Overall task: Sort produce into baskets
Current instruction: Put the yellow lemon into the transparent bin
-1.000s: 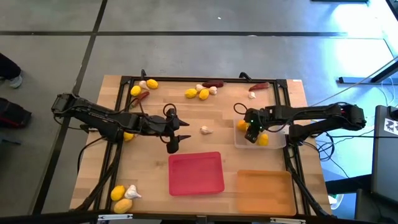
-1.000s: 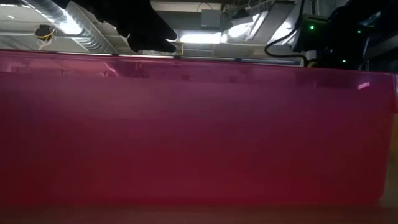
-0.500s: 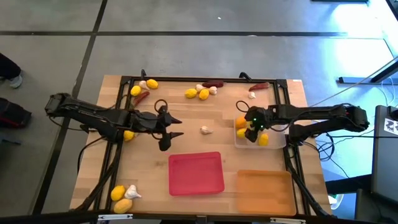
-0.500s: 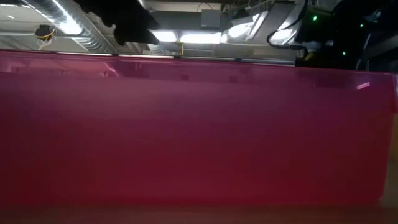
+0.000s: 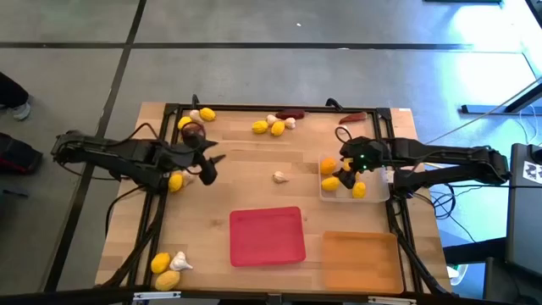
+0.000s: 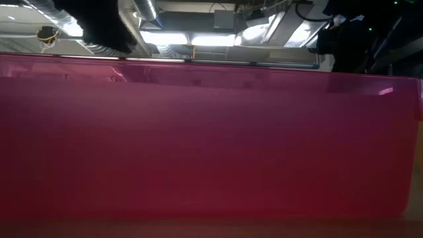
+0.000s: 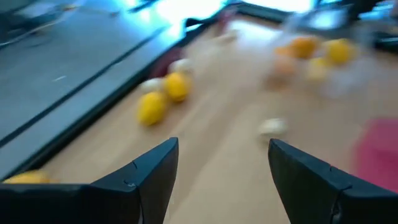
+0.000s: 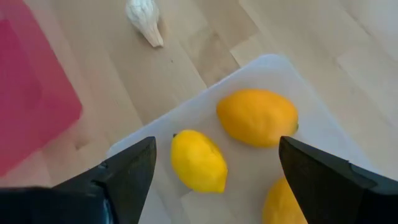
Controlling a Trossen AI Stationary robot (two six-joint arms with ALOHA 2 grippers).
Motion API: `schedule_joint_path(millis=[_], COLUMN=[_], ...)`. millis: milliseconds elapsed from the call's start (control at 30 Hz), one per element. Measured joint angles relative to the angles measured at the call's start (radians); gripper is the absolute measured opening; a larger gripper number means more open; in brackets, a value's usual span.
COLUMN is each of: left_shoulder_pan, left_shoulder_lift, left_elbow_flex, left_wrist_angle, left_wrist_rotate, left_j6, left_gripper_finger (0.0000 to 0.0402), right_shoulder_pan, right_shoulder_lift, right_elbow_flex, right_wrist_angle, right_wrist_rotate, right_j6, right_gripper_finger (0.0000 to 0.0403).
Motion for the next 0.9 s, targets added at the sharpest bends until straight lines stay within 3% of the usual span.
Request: schedule_joint_path(millis=[167,433,900], left_shoulder_pan=[0.107,0.251,0.367], left_shoulder_lift=[0.01,0.047,0.084], left_elbow_flex=[0.0,0.0,0.0], left_wrist_angle=[-0.119,-0.141,-0.137], left_wrist_rotate=[-0.038,-0.038,-0.026], left_j6=[-0.043,-0.01,0.037], left_gripper_finger=[0.0244,0.0244,0.0244], right_shoulder_pan=[0.0,0.0,0.0], right_shoulder_lift=[-0.004,-0.002,-0.002], right_elbow_flex=[0.0,0.0,0.0], right_wrist_angle=[-0.004,-0.004,-0.004], right_wrist_rotate=[0.01,0.01,0.025], right_j6=[-0.011,-0.02,-0.026], right_gripper_finger=[0.0331,0.0331,0.0331])
